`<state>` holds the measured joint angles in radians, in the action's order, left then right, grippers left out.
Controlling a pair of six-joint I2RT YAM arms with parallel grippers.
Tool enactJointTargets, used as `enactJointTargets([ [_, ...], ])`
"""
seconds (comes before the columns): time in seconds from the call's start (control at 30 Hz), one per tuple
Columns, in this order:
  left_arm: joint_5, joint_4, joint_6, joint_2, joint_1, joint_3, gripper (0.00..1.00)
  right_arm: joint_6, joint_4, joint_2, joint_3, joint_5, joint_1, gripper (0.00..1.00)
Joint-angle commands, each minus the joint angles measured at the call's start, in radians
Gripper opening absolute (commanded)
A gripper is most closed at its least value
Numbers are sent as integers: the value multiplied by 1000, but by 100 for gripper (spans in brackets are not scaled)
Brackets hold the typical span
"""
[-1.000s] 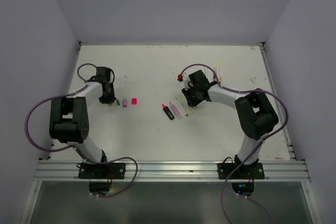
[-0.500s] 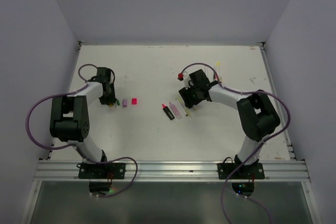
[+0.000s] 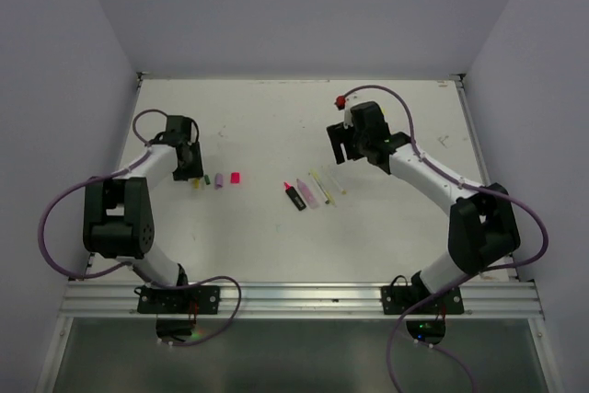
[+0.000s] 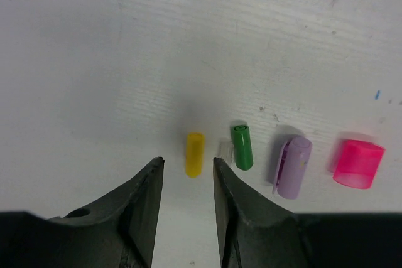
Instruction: Open the pen caps
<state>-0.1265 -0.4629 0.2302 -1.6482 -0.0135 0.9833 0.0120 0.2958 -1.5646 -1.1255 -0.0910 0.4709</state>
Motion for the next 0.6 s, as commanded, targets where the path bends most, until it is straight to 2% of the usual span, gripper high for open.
enactJointTargets([
  [0.0,-18,-31,34,131,6,18,41,103,48,-9,-97,-137,-66,77],
  [0.1,-24,-31,70,241,4,17,44,147,86,-81,-149,-159,-112,76],
  [0.2,2,3,98,387,6,-30,54,181,94,-169,-206,-148,-146,71],
  [0.27,4,35,97,500,4,-81,66,200,120,-248,-247,-150,-155,68],
  [0.33,-2,56,90,614,4,-129,71,210,144,-296,-310,-162,-166,65],
  [0.47,-7,101,92,783,4,-204,92,221,149,-396,-385,-158,-182,61],
  [0.57,-5,153,93,872,4,-273,96,235,167,-457,-445,-142,-195,57],
])
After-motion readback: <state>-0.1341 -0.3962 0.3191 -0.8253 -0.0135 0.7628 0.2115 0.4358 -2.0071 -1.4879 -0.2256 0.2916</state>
